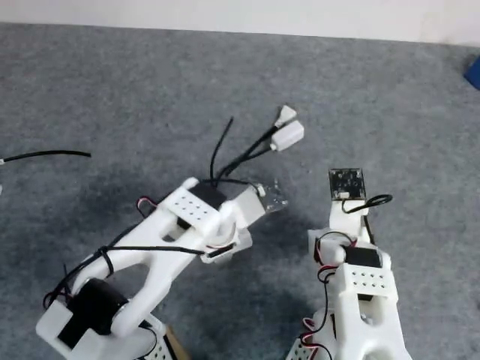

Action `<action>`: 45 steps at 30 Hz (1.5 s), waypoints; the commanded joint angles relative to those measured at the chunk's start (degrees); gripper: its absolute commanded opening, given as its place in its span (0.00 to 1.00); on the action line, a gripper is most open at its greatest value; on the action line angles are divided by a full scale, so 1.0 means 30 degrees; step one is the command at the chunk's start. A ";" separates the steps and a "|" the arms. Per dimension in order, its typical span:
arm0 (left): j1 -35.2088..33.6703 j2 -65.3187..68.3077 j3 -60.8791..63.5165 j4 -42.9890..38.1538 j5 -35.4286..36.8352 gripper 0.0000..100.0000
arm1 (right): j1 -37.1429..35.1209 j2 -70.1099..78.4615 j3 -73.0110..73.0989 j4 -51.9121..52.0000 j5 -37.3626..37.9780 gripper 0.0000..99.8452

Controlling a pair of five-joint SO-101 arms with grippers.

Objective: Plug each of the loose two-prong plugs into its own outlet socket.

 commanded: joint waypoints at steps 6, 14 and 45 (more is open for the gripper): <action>-0.8630 -0.0044 -0.5084 0.2872 -0.1670 0.01 | -0.0161 -0.0396 -0.0044 -0.0454 -0.0059 0.34; -1.9062 0.0132 -0.9685 0.2960 -0.5597 0.01 | -0.0161 -0.0396 -0.0044 -0.0454 -0.0059 0.34; -0.4762 0.2154 -0.8747 -0.5919 0.2462 0.27 | 0.4908 -0.0396 -0.3092 0.2535 -0.0029 0.34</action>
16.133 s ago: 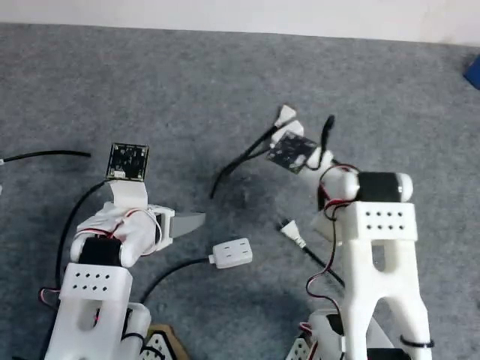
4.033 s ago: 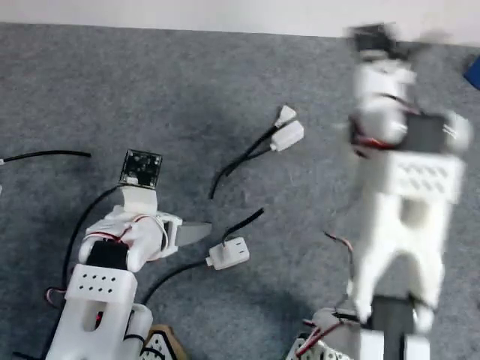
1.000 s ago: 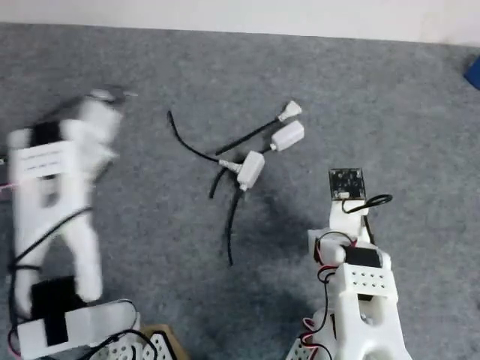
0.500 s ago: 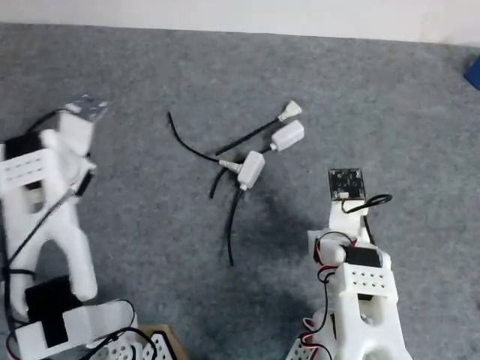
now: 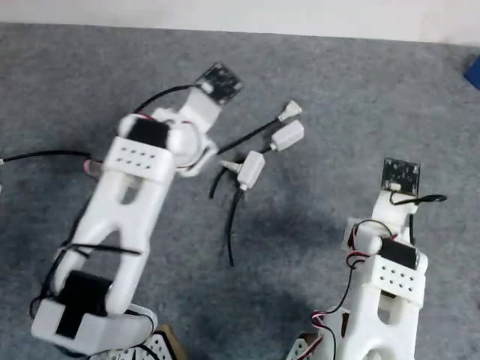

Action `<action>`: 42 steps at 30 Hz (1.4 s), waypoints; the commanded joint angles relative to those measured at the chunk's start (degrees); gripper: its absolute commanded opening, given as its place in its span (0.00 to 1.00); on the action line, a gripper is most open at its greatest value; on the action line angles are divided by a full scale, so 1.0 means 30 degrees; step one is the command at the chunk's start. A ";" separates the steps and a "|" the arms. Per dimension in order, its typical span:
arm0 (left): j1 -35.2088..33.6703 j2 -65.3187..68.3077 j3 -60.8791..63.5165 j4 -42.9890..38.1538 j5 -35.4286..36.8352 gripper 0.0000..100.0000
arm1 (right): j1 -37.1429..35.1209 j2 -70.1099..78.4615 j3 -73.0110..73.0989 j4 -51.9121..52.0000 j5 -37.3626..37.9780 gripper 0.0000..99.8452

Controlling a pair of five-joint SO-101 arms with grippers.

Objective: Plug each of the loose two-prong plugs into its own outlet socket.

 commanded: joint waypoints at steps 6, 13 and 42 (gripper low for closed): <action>0.3004 0.6667 -0.2418 -0.5099 0.1377 0.28 | -0.1070 -0.0396 0.0308 0.0044 -0.0029 0.34; 0.4147 1.0681 -0.7341 -0.2755 0.1377 0.28 | -0.1070 -0.0396 0.0308 0.0044 -0.0029 0.34; -0.3414 1.2059 -1.5810 0.7795 -0.3165 0.00 | -0.1099 -0.0396 0.1626 -0.1656 -0.0029 0.34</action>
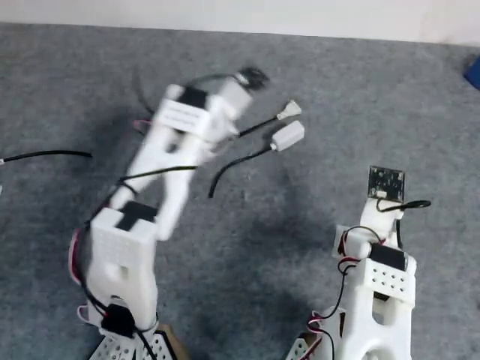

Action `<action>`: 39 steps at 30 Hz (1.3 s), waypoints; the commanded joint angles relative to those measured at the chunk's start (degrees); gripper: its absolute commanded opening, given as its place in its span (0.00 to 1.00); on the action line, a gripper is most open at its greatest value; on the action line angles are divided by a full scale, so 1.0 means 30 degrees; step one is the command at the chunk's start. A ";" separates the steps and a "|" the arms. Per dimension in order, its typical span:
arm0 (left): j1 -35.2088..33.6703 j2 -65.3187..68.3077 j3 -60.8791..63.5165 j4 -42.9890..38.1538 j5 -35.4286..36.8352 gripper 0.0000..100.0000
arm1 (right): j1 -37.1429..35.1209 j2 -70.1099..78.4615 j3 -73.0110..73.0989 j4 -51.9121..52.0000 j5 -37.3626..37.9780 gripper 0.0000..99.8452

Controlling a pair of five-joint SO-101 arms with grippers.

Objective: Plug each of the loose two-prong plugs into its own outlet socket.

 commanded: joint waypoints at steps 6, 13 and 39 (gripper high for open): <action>-0.8484 -0.0308 -0.2769 0.2579 -0.3868 0.00 | -0.1158 -0.0366 0.0073 -0.0513 -0.0029 0.34; -1.3553 -0.0220 -0.2652 0.2549 -0.5978 0.00 | -0.1187 -0.0366 0.0103 -0.0484 -0.0029 0.34; -1.5810 0.2388 -0.2769 0.1201 -0.7179 0.28 | -0.1216 -0.0366 0.0132 -0.0454 -0.0029 0.34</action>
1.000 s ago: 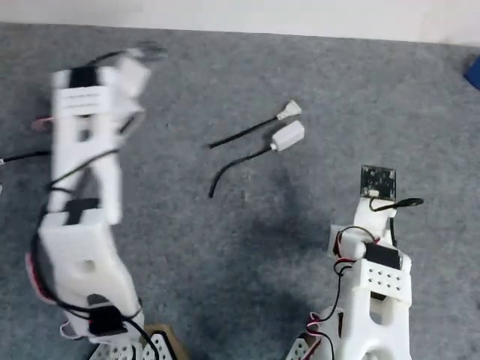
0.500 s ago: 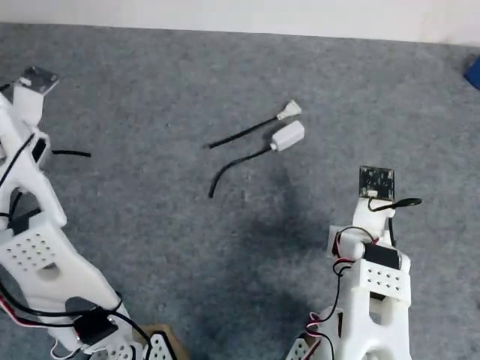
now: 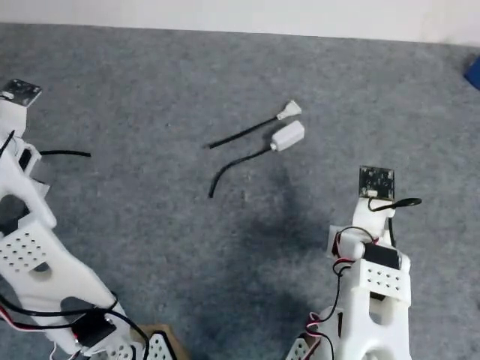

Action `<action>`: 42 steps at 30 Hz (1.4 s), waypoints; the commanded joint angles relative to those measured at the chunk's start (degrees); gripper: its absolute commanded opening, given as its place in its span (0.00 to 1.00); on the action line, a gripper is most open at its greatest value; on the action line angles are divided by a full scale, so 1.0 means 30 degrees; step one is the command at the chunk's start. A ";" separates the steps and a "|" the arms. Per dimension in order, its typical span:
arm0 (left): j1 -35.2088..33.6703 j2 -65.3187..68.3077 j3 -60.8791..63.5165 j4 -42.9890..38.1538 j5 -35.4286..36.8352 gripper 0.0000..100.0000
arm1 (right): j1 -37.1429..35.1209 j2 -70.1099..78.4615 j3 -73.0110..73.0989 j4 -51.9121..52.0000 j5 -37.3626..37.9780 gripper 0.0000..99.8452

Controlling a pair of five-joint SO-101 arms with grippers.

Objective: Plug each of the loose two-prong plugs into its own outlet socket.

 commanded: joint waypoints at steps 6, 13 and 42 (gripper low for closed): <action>0.5875 -0.1597 -0.1275 0.2256 0.1407 0.28 | -0.0161 -0.0366 -0.0103 -0.0278 -0.0029 0.34; 1.4403 -0.1538 -0.2271 -0.2696 0.8733 0.28 | -0.0161 -0.0366 -0.0103 -0.0278 -0.0029 0.34; 2.2374 1.0799 -1.8681 -0.3780 0.8967 0.28 | -0.0952 -0.0396 0.0601 -0.0425 -0.0029 0.34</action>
